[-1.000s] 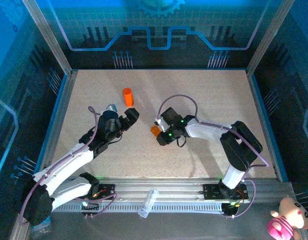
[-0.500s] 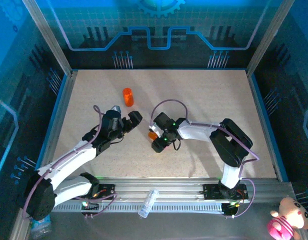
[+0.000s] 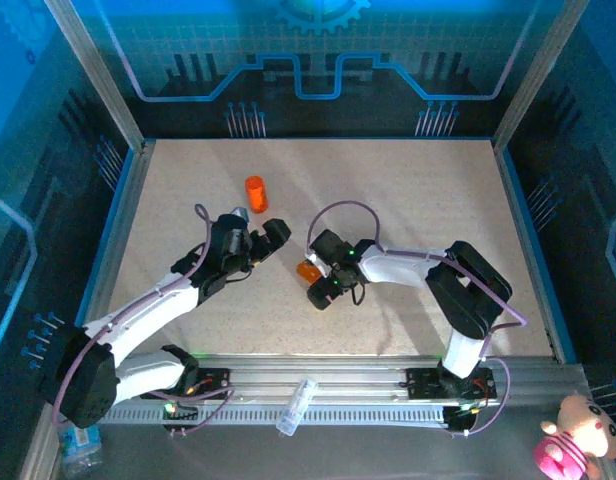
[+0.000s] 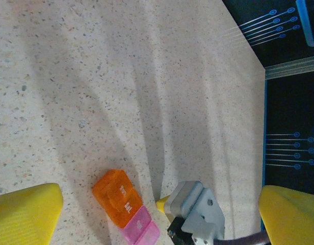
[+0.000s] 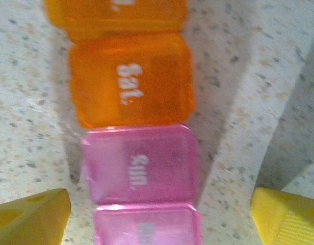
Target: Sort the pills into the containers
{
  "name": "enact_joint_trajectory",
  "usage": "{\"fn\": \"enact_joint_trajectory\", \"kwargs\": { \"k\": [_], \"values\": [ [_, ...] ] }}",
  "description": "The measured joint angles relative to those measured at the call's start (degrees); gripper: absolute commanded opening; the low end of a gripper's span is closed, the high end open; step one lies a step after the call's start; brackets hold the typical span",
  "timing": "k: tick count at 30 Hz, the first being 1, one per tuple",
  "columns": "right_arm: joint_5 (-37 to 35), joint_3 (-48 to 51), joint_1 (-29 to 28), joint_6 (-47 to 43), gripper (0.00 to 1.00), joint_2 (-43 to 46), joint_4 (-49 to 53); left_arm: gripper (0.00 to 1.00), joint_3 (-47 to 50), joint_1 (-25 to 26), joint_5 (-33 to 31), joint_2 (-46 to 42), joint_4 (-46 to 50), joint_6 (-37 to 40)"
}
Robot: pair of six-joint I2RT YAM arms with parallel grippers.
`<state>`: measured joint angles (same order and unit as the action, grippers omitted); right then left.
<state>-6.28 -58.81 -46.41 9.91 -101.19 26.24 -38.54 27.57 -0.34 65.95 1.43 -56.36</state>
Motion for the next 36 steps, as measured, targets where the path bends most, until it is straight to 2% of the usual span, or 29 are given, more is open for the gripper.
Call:
{"fn": "enact_joint_trajectory", "kwargs": {
  "k": [16,36],
  "values": [
    [-5.25,-2.08,5.31,4.74,0.92,-0.09,9.14,0.99,-0.11,0.00,1.73,0.11,-0.44,1.07],
    [-3.61,-8.26,13.60,5.09,0.92,-4.83,11.43,0.99,-0.96,0.00,4.74,3.37,-1.77,1.57]
  ]
}}
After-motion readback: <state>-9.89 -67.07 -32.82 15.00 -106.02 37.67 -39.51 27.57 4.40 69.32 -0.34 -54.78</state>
